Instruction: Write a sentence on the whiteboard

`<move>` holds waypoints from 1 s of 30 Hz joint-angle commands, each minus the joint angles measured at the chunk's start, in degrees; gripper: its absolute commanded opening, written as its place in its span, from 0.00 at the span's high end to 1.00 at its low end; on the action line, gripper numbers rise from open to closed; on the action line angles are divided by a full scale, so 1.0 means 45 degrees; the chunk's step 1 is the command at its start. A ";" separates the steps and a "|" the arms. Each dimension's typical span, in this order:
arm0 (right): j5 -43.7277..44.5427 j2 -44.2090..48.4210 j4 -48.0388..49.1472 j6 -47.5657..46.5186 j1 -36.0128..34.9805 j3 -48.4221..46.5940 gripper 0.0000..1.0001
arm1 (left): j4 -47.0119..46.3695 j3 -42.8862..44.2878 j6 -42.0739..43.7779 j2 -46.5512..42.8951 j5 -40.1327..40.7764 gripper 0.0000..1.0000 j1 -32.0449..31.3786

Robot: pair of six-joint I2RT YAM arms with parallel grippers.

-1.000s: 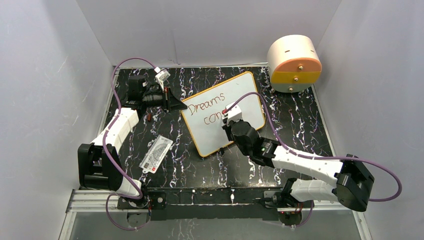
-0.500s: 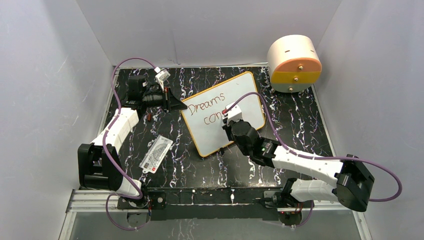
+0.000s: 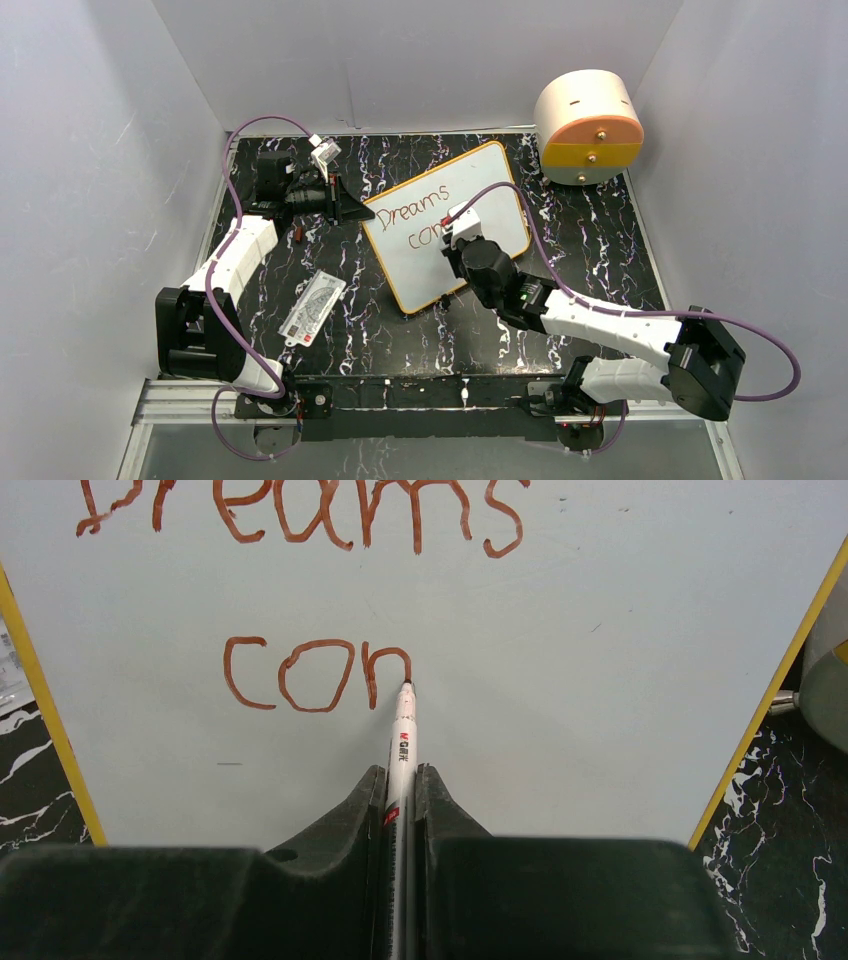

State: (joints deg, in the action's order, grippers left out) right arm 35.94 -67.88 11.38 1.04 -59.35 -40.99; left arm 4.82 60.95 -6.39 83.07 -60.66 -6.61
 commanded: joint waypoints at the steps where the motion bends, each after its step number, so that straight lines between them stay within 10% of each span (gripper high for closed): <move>1: 0.0021 -0.0101 0.1065 -0.0211 0.0161 -0.0691 1.00 | 0.1211 -0.0280 0.0707 0.0466 0.0963 1.00 -0.0386; 30: -0.0051 0.0294 0.0017 0.0157 0.0758 -0.0441 1.00 | 0.1253 -0.0252 0.0772 0.0447 0.1070 1.00 -0.0386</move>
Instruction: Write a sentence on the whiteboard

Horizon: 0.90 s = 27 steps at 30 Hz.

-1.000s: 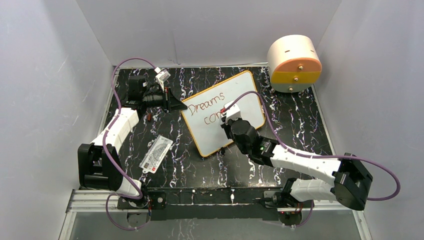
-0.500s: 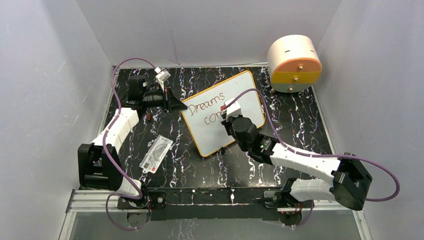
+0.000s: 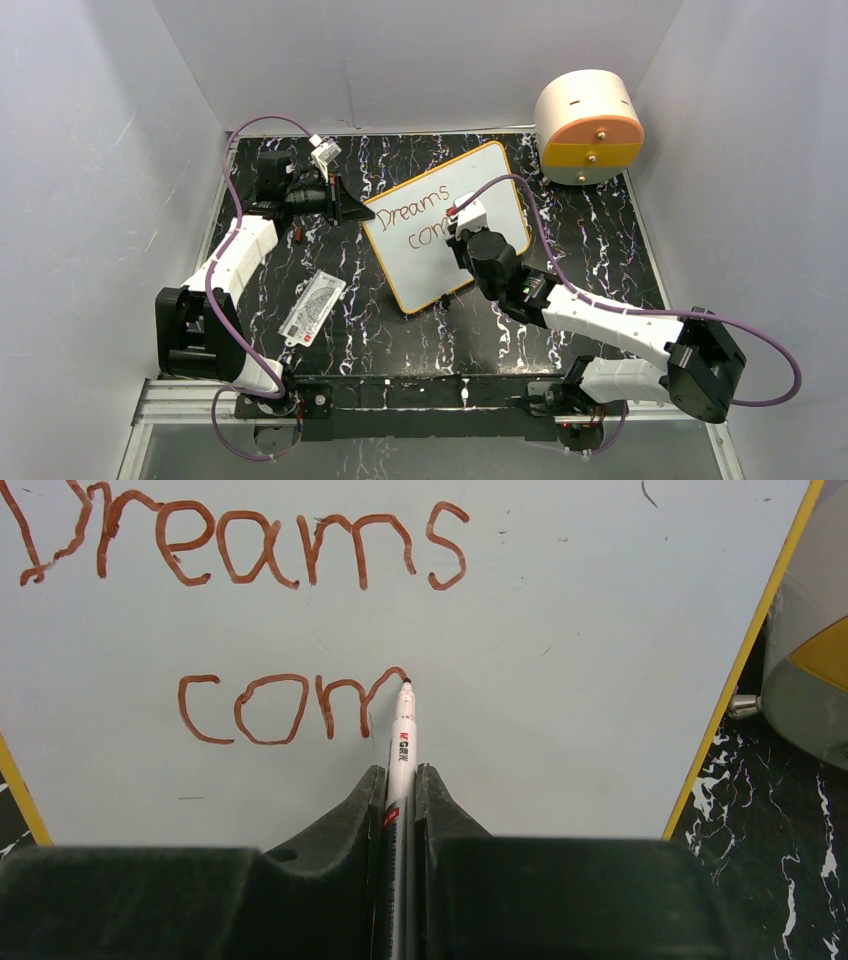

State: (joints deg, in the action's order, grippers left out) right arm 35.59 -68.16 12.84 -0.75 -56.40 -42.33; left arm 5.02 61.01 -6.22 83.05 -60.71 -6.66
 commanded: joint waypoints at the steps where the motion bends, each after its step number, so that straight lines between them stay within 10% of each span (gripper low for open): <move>1: -0.0006 0.0376 -0.0372 0.0626 0.0111 -0.0096 1.00 | 0.1210 -0.0261 0.0737 0.0452 0.1088 1.00 -0.0376; 27: -0.0318 0.1253 -0.0721 0.1049 0.0111 0.0246 1.00 | 0.1311 -0.0223 0.0796 0.0452 0.1167 1.00 -0.0376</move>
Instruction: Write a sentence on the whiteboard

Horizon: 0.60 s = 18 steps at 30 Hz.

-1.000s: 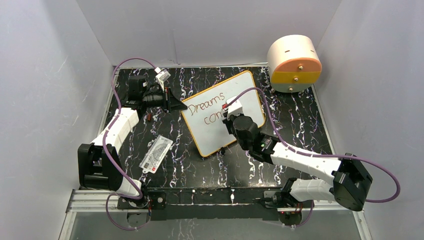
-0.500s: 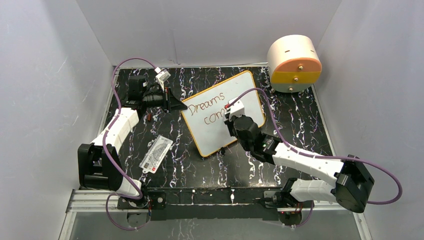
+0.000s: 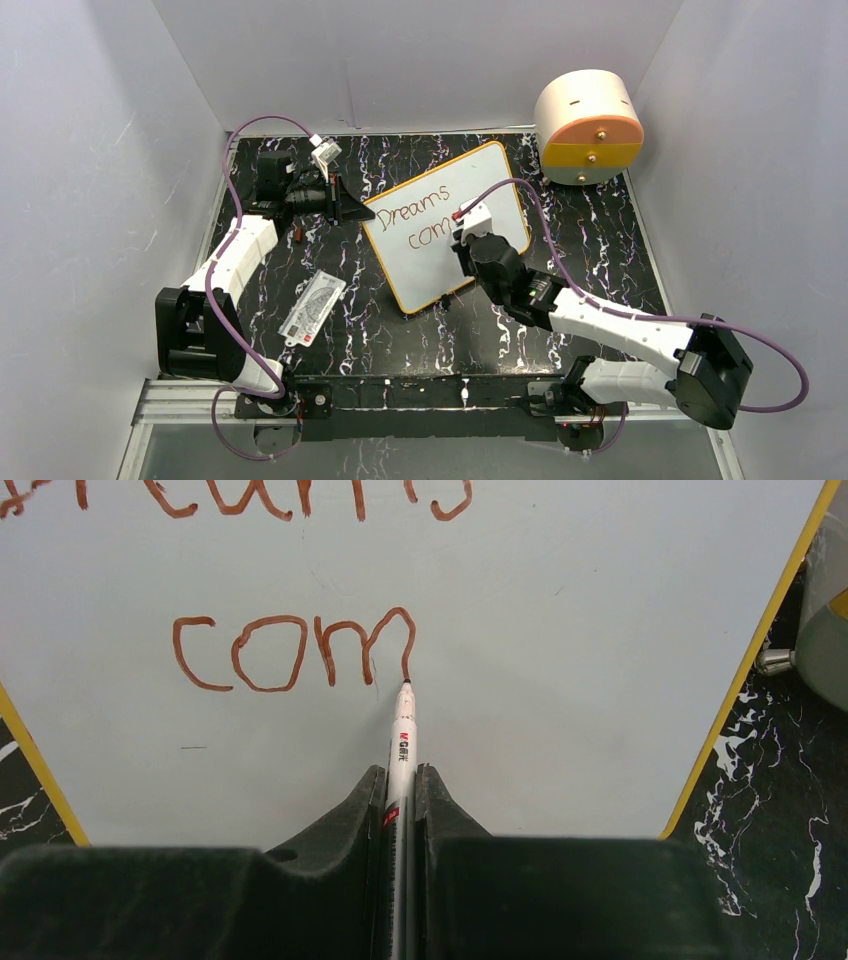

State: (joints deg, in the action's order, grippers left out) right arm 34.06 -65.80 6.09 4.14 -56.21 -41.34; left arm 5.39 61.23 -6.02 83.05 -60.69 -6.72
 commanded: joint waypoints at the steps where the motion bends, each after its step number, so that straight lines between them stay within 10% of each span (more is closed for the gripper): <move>1: 0.0030 0.0869 0.0909 -0.0073 0.0095 0.0042 1.00 | 0.1235 -0.0278 0.0752 0.0452 0.1152 1.00 -0.0362; 18: -0.1434 0.0765 0.1649 0.0387 0.1142 0.0203 1.00 | 0.1226 -0.0262 0.0742 0.0504 0.1145 1.00 -0.0362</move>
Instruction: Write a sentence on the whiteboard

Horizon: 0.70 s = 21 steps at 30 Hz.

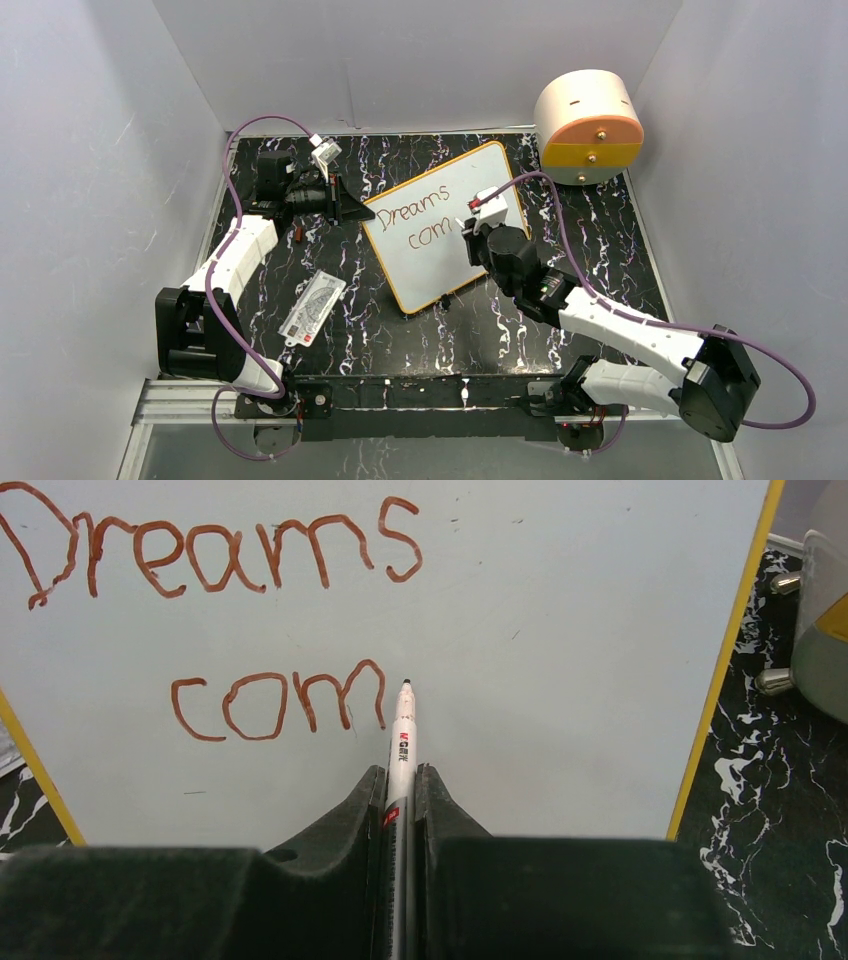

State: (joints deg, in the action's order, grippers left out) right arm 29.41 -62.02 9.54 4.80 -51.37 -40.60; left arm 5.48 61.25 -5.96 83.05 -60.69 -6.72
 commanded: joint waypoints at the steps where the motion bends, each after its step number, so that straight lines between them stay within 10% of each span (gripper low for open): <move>1: -0.0444 -0.0133 0.0887 0.0259 0.0101 0.0038 1.00 | 0.1208 -0.0259 0.0736 0.0497 0.1142 1.00 -0.0357; 21: -0.0753 -0.0398 0.1120 0.0516 0.0420 0.0326 1.00 | 0.1208 -0.0286 0.0733 0.0547 0.1124 1.00 -0.0362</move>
State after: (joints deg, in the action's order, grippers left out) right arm 26.79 -63.88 11.00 6.28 -49.82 -39.48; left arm 5.50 61.25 -5.96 83.07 -60.64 -6.72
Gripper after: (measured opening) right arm 0.195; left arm 0.079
